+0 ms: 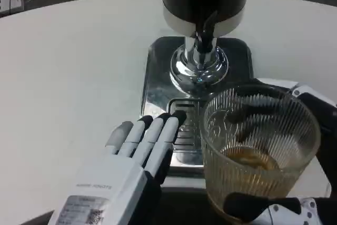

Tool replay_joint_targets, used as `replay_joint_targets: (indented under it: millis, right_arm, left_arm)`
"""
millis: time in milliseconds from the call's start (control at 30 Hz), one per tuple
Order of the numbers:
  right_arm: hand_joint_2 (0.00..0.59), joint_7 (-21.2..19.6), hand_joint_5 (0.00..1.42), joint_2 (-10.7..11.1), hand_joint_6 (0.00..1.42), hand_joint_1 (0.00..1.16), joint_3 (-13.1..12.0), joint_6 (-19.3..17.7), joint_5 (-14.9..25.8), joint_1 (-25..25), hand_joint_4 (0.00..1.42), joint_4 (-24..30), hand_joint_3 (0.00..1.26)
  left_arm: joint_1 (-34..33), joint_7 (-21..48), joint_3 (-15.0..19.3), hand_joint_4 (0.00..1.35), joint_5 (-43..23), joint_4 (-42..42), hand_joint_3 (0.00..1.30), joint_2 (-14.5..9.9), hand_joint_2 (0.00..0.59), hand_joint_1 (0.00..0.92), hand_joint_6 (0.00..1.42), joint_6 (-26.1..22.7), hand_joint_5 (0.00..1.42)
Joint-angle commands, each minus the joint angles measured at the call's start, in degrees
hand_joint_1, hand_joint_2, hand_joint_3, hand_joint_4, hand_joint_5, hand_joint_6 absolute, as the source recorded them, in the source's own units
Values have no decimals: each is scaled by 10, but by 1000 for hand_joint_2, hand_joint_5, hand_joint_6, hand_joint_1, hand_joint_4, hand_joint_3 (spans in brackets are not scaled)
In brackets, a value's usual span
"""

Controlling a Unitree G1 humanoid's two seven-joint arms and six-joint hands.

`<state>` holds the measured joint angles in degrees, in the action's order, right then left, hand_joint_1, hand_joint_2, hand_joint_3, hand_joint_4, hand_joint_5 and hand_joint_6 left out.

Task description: Grasp the cup under the faucet to collect the drink, then remove the cup.

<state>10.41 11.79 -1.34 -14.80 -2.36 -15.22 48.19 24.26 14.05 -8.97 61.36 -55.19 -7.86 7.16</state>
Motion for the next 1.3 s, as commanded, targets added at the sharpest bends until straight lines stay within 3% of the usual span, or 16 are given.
replay_joint_targets:
  millis: [33,1300]
  right_arm:
    - [180,-2,1135,-5,1424,1140,3,-15,5,-3,971,24,804]
    - [178,0,1135,-3,1424,1141,-9,-16,18,-19,971,36,803]
  left_arm:
    - [6,0,0,0,5,-8,0,3,60,0,0,7,0]
    - [28,-3,-12,0,22,-18,0,23,57,0,0,19,0]
